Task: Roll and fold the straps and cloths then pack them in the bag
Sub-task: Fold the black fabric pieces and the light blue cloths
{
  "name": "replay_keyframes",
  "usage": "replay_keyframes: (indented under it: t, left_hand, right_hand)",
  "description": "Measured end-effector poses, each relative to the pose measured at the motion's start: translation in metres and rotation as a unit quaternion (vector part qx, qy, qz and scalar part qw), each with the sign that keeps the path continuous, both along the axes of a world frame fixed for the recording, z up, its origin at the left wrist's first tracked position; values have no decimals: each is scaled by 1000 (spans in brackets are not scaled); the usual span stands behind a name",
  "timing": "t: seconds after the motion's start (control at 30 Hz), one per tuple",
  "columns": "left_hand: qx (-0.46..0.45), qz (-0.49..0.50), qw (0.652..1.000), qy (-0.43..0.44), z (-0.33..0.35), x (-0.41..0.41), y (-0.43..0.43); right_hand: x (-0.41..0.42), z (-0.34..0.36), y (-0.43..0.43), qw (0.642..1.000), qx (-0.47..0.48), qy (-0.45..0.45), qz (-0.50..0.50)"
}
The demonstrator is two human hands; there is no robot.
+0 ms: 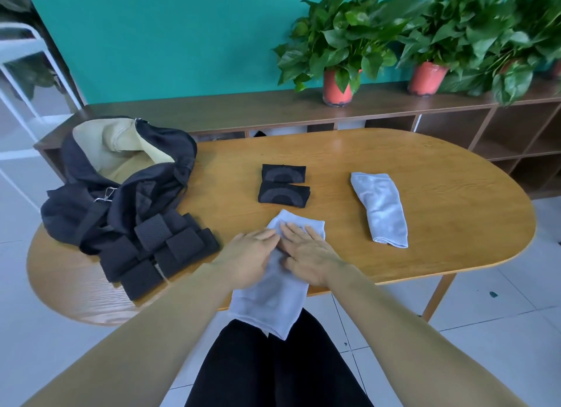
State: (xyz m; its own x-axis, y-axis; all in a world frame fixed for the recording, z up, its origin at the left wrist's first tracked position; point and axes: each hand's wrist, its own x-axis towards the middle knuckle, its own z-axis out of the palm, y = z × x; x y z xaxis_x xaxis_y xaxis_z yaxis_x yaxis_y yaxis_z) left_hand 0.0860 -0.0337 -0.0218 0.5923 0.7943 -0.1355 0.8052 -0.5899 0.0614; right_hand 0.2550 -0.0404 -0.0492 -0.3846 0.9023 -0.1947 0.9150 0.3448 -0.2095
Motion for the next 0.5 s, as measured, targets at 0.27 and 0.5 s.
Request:
replay_keyframes:
  t: [0.27, 0.5]
  left_hand:
    - [99, 44, 993, 53, -6, 0, 7]
    - [7, 90, 994, 66, -35, 3, 17]
  right_hand:
    - [-2, -3, -1, 991, 85, 11, -106]
    - [-2, -18, 21, 995, 42, -58, -65]
